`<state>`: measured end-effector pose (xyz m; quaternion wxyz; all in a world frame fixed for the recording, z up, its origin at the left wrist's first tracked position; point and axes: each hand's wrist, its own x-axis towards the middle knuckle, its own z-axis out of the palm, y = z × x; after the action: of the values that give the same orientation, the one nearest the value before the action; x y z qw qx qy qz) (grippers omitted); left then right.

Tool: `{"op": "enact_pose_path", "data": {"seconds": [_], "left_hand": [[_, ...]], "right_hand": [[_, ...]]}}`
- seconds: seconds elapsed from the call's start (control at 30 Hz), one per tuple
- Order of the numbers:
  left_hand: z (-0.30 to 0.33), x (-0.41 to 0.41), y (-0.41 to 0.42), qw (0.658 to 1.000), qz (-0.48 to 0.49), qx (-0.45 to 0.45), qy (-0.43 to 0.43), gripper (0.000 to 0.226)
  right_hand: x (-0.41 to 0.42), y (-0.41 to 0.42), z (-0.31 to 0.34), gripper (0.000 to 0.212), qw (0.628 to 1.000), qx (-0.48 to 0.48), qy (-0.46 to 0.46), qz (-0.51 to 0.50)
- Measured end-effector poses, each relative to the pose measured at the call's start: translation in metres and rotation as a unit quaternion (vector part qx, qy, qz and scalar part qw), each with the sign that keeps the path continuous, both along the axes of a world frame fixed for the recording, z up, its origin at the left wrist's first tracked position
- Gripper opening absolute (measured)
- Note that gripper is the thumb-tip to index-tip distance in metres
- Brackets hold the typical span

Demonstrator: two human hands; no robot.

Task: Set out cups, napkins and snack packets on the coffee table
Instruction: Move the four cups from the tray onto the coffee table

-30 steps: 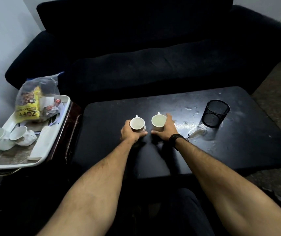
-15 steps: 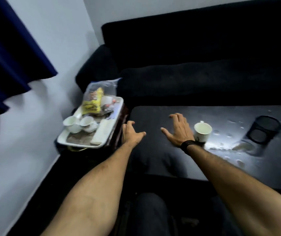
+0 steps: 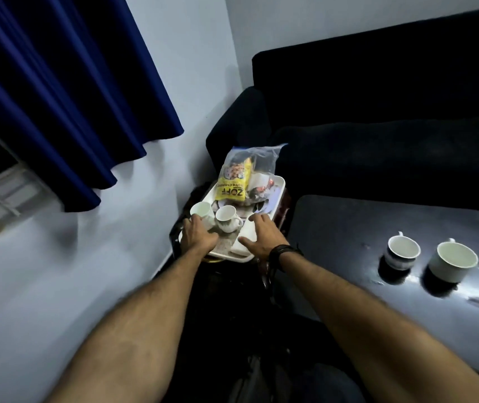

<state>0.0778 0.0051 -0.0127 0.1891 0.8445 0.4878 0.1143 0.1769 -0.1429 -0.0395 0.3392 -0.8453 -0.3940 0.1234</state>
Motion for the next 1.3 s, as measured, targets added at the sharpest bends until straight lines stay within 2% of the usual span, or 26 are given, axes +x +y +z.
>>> {"op": "enact_pose_path", "data": {"seconds": [0.13, 0.23, 0.43, 0.53, 0.6, 0.7, 0.77, 0.87, 0.93, 1.03, 1.1, 1.17, 1.3], "left_hand": [[-0.004, 0.014, 0.035, 0.999, -0.022, -0.001, 0.034, 0.069], [-0.011, 0.026, 0.055, 0.998, -0.030, -0.004, 0.061, 0.067], [-0.028, 0.044, 0.085, 0.991, -0.088, -0.022, 0.096, 0.084], [-0.035, 0.045, 0.096, 0.986, -0.138, -0.012, 0.090, 0.082], [-0.032, 0.045, 0.103, 0.977, -0.165, 0.008, 0.133, 0.080], [-0.026, 0.040, 0.104, 0.966, -0.184, 0.022, 0.179, 0.065], [-0.025, 0.033, 0.098, 0.973, -0.161, 0.061, 0.153, 0.059], [-0.019, 0.027, 0.084, 0.992, -0.091, 0.085, 0.035, 0.063], [-0.011, 0.032, 0.067, 0.994, -0.057, 0.088, -0.036, 0.066], [-0.004, 0.047, 0.026, 0.990, -0.059, 0.089, -0.094, 0.070], [-0.005, 0.057, -0.013, 0.987, -0.091, 0.082, -0.102, 0.073], [-0.010, 0.068, -0.055, 0.985, -0.142, 0.069, -0.073, 0.073], [-0.030, 0.085, -0.141, 0.978, -0.208, -0.004, -0.005, 0.063]], "right_hand": [[0.008, 0.044, 0.001, 0.062, 1.000, 0.005, 0.013, -0.002], [0.015, 0.077, 0.002, 0.069, 1.000, -0.010, 0.013, 0.007], [0.027, 0.131, 0.004, 0.074, 0.995, -0.093, 0.022, 0.026], [0.026, 0.141, -0.003, 0.072, 0.992, -0.115, -0.011, 0.040], [0.026, 0.142, -0.010, 0.067, 0.990, -0.123, -0.051, 0.044], [0.023, 0.137, -0.011, 0.063, 0.989, -0.118, -0.068, 0.055], [0.022, 0.128, -0.005, 0.059, 0.990, -0.088, -0.093, 0.057], [0.029, 0.105, 0.013, 0.056, 0.992, -0.018, -0.115, 0.039], [0.041, 0.081, 0.030, 0.054, 0.991, -0.012, -0.131, 0.031], [0.066, 0.037, 0.042, 0.053, 0.991, -0.031, -0.132, 0.000], [0.078, -0.001, 0.040, 0.055, 0.993, -0.035, -0.108, -0.041], [0.084, -0.039, 0.035, 0.049, 0.991, -0.058, -0.105, -0.063], [0.083, -0.115, 0.020, 0.042, 0.988, -0.131, -0.078, -0.027]]}}
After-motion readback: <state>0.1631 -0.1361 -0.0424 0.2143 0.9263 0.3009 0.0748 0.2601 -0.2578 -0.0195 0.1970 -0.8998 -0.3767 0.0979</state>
